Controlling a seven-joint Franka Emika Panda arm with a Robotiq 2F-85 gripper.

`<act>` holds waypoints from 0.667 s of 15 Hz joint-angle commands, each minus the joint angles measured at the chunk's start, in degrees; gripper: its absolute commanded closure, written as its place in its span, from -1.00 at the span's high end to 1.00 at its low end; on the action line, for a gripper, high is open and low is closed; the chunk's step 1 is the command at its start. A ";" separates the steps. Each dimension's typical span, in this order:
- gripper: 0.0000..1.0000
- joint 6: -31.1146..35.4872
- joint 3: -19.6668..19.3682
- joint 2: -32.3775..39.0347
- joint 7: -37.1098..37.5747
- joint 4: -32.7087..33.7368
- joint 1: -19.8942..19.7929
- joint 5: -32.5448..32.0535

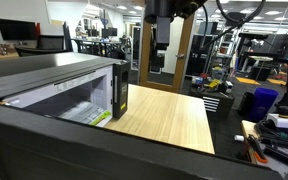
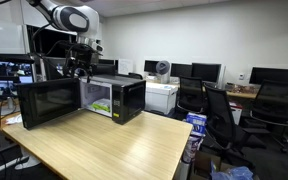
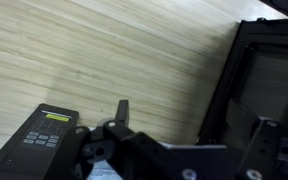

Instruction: Close the microwave door

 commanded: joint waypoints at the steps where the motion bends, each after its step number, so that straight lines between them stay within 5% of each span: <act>1: 1.00 -0.15 1.12 -1.77 -2.17 -0.20 1.89 0.87; 10: 1.00 -0.83 5.27 -4.34 -10.96 1.47 9.07 4.98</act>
